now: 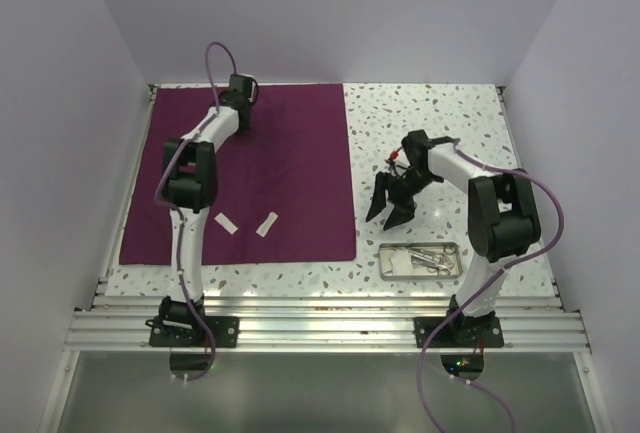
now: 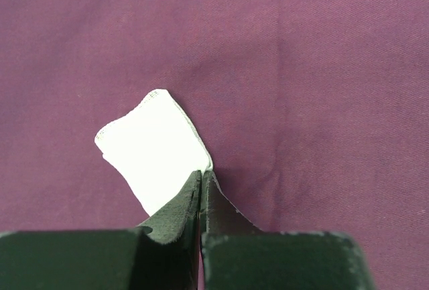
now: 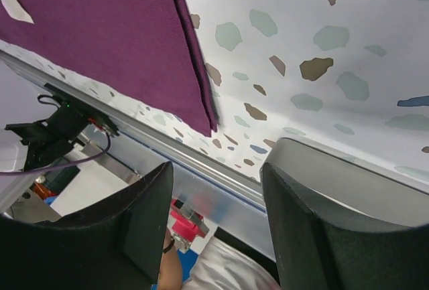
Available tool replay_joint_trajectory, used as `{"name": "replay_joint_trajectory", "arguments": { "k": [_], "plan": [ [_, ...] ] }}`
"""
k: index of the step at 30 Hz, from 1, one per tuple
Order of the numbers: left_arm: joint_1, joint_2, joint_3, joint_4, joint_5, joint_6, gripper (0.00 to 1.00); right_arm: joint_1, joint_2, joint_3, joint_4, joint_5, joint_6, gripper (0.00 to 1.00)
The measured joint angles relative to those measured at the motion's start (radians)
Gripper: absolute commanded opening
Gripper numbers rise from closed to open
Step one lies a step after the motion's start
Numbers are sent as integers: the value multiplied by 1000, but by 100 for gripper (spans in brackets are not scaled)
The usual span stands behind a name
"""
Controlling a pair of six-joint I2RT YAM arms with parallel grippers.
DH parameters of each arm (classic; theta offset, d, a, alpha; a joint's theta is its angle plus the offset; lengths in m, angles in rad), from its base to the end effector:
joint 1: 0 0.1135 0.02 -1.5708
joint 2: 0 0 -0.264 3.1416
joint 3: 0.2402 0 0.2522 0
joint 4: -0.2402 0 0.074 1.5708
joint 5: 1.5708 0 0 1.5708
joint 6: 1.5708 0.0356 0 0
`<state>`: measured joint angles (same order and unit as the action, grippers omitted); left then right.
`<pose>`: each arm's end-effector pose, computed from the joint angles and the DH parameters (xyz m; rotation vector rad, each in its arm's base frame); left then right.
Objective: Prepare the surgical pack
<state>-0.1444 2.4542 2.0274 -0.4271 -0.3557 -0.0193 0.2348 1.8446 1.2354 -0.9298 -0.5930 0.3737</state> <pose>0.5386 -0.0658 0.1533 -0.0112 2.3840 0.3533 0.3162 0.0961 0.1732 -0.1854 -2.8661 -0.8508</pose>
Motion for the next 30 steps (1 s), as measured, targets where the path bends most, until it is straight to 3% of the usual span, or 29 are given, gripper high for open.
{"name": "replay_joint_trajectory", "arguments": {
  "k": [5, 10, 17, 22, 26, 30],
  "plan": [
    [0, -23, -5, -23, 2, -16, 0, 14, 0, 14, 1, 2, 0, 60],
    [0, -198, -127, -59, 47, -54, 0, 53, -7, 35, 7, -2, 23, 61],
    [-19, -700, -442, -85, 204, -96, 0, 102, -41, 95, 22, -31, 138, 66],
    [-127, -1091, -674, -110, 332, -130, 0, 173, -72, 162, 73, -67, 277, 70],
    [-239, -1309, -813, -123, 427, -184, 0, 264, -113, 217, 121, -79, 409, 76],
    [-319, -1422, -943, -118, 480, -252, 0, 332, -150, 280, 146, -72, 530, 77]
  ]
}}
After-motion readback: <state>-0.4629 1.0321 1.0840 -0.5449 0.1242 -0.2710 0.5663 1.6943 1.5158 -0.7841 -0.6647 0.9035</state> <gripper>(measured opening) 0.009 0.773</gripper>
